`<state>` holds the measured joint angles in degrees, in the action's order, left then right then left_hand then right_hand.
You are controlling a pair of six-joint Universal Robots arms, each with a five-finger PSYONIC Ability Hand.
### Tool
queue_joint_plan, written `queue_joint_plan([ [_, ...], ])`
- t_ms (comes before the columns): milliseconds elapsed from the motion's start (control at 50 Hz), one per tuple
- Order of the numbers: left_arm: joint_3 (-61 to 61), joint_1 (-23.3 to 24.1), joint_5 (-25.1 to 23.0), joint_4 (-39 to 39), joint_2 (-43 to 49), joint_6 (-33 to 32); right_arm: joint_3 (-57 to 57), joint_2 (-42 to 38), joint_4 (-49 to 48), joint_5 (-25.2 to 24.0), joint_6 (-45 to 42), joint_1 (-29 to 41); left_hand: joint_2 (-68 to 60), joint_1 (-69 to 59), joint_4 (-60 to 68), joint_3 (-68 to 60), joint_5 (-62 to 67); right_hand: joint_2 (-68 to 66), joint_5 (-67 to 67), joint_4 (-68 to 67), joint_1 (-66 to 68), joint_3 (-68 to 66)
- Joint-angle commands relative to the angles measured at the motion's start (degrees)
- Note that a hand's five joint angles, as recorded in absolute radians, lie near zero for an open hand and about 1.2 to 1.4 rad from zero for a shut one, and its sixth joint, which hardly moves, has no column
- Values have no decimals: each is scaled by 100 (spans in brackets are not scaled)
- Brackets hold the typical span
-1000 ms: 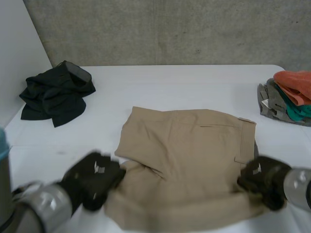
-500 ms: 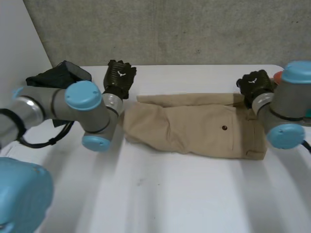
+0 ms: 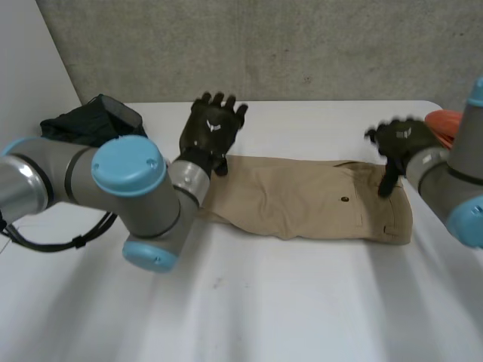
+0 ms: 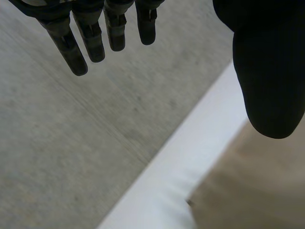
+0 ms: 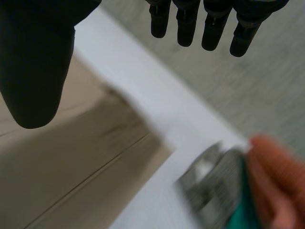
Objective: Fold the laundry.
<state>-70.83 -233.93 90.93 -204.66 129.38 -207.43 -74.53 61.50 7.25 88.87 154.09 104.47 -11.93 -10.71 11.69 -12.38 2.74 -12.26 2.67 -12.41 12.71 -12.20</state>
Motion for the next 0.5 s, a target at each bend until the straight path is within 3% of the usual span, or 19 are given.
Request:
queue_joint_plan([
  [20,-405,-56,30,22,35,1,-1422,301,-151,-484,429,-373,193,71,-169,238,-274,226,-267,241,-271,220],
  [160,-458,-197,48,40,-27,18,-1802,-67,-1181,-512,386,-418,193,71,-169,238,-274,-704,663,-689,659,-710],
  [200,-511,-171,48,40,-53,27,-1741,-375,-1506,-354,280,-462,193,71,-169,238,-274,-3018,2977,-3003,2973,-3024],
  [240,-563,-153,56,40,-123,27,-1741,-428,-1769,-118,44,-462,193,71,-169,238,-274,-6752,6711,-6737,6707,-6758],
  [320,-800,-162,48,40,-422,27,-1977,-175,-2155,270,-867,-497,193,71,-169,238,-274,-6774,6733,-6759,6729,-6780],
  [420,-1099,-171,30,31,-869,44,-2426,678,-2702,376,-2319,-708,193,71,-169,238,-274,-6774,6733,-6759,6729,-6780],
  [500,-1231,-188,21,22,-1081,202,-2453,767,-2825,324,-3419,-700,193,71,-169,238,-274,-6774,6733,-6759,6729,-6780],
])
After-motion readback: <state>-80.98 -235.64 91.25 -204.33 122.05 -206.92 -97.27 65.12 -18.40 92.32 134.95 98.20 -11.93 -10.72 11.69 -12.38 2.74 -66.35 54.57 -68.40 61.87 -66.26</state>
